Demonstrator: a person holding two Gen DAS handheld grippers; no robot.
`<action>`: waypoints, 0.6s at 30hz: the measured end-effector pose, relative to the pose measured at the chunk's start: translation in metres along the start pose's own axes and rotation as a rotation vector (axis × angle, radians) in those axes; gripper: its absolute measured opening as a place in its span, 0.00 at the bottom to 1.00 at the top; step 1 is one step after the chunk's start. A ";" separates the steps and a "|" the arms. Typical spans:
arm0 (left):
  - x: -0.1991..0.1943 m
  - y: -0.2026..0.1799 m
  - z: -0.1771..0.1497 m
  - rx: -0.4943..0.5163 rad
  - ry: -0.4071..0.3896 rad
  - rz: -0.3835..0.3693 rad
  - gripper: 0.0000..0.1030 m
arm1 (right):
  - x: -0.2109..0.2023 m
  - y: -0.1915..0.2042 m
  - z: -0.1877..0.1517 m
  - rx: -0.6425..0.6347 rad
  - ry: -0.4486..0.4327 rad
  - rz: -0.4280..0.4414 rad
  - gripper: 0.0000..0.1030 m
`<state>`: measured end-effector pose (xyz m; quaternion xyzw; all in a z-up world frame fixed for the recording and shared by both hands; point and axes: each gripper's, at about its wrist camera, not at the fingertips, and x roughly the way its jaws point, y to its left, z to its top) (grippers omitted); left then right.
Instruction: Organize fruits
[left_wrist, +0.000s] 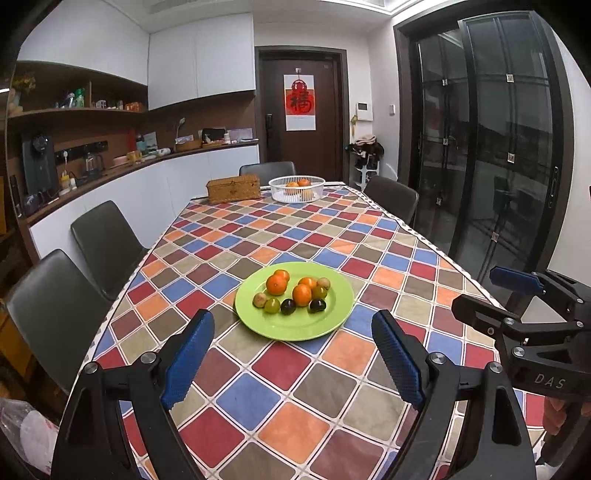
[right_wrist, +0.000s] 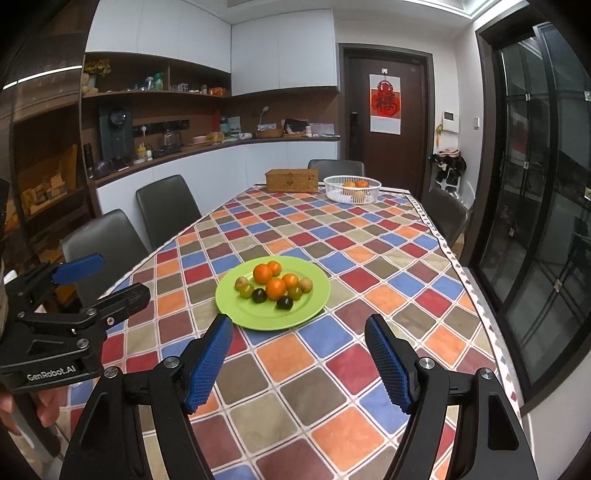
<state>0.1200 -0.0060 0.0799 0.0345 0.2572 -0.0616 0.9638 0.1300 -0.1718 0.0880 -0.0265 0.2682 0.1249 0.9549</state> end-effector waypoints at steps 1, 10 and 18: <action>0.001 0.000 0.000 -0.001 0.003 -0.002 0.85 | -0.001 0.000 -0.001 -0.001 -0.001 -0.002 0.72; -0.011 -0.002 -0.001 0.000 -0.003 0.001 0.85 | -0.006 -0.001 -0.003 0.002 -0.009 -0.001 0.72; -0.021 -0.006 0.001 0.010 -0.020 0.027 0.89 | -0.014 -0.003 -0.006 0.003 -0.010 -0.005 0.72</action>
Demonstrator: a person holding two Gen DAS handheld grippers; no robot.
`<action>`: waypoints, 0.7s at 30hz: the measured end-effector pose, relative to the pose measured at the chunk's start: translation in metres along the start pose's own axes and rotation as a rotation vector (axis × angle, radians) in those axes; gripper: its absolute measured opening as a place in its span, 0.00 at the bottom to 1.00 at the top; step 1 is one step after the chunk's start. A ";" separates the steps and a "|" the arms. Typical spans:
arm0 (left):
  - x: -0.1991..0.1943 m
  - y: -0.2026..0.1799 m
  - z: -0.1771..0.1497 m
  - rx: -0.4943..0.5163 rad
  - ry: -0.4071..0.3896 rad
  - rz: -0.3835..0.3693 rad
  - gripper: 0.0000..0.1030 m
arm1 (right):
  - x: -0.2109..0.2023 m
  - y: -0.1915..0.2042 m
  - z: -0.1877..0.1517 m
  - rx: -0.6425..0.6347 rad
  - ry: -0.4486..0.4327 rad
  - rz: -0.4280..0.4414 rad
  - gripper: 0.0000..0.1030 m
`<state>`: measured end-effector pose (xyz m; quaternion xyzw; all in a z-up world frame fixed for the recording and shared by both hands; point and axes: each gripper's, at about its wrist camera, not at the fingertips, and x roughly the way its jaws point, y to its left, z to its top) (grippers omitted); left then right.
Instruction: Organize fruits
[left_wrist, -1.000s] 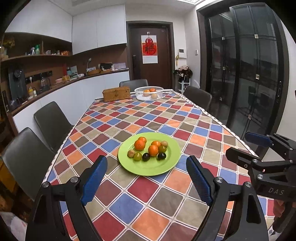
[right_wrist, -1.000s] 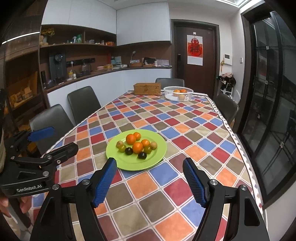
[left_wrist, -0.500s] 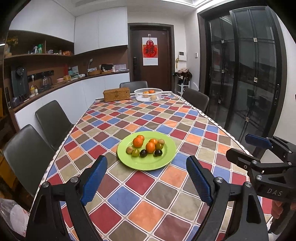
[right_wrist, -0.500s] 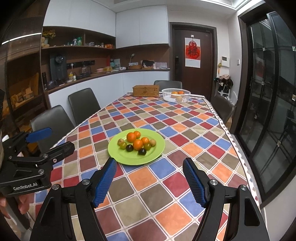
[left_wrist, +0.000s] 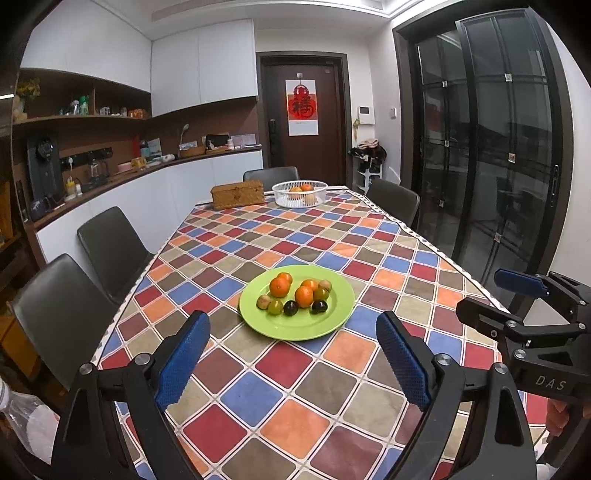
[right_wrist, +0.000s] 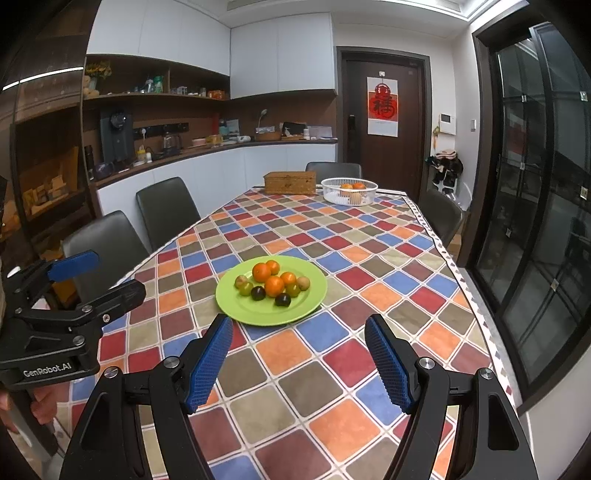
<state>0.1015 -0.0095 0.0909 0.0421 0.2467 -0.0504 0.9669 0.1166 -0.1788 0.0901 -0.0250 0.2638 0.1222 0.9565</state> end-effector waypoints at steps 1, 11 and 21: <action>0.000 0.000 0.000 0.001 -0.001 0.001 0.90 | 0.001 0.000 0.000 0.000 0.000 -0.001 0.72; 0.002 0.000 -0.001 0.000 0.000 0.000 0.90 | -0.004 -0.003 -0.002 0.001 0.003 -0.003 0.72; 0.002 -0.005 -0.005 -0.007 0.001 -0.004 0.90 | -0.004 -0.003 -0.003 0.004 0.009 0.001 0.72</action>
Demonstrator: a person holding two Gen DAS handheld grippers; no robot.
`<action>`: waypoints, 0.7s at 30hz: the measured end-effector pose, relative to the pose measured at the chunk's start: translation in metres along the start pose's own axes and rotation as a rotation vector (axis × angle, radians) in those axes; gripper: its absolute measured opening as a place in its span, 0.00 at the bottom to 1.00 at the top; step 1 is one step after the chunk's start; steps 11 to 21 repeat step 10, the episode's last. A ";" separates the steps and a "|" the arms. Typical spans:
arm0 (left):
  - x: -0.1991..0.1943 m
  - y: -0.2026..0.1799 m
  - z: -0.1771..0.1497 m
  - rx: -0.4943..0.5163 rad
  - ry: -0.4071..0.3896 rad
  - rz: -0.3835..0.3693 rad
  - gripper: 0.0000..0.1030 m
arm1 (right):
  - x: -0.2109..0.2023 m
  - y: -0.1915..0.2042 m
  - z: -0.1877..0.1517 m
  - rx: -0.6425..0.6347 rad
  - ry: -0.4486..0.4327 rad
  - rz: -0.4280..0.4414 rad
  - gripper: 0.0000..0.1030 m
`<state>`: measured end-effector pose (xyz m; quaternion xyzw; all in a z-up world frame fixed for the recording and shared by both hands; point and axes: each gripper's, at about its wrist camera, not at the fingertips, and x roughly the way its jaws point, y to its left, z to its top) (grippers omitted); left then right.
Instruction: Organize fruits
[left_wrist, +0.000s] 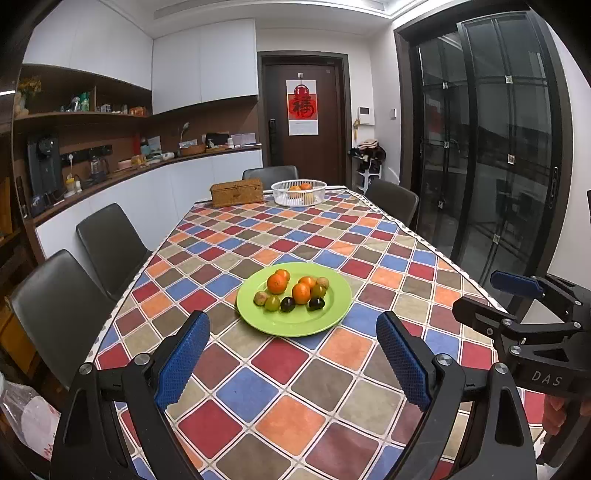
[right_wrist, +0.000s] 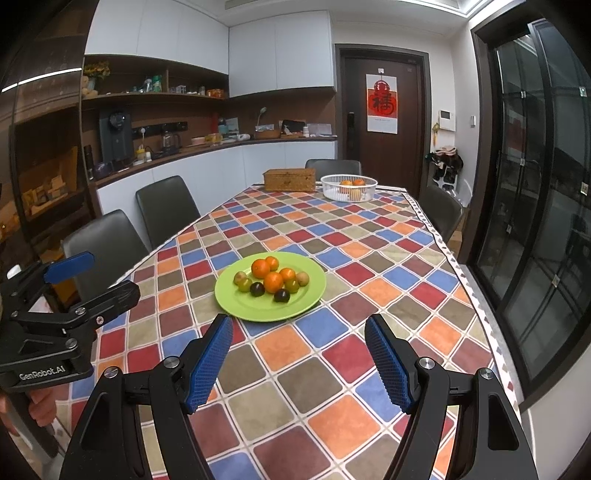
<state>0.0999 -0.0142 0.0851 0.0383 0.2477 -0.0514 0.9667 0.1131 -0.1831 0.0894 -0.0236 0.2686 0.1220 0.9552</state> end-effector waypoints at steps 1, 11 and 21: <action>0.000 0.000 -0.001 -0.001 0.000 0.002 0.90 | 0.001 0.000 0.000 0.000 0.000 0.001 0.72; -0.001 -0.003 -0.007 -0.012 0.006 0.022 0.94 | 0.003 0.001 -0.001 0.001 0.003 0.002 0.72; -0.001 -0.003 -0.007 -0.012 0.006 0.022 0.94 | 0.003 0.001 -0.001 0.001 0.003 0.002 0.72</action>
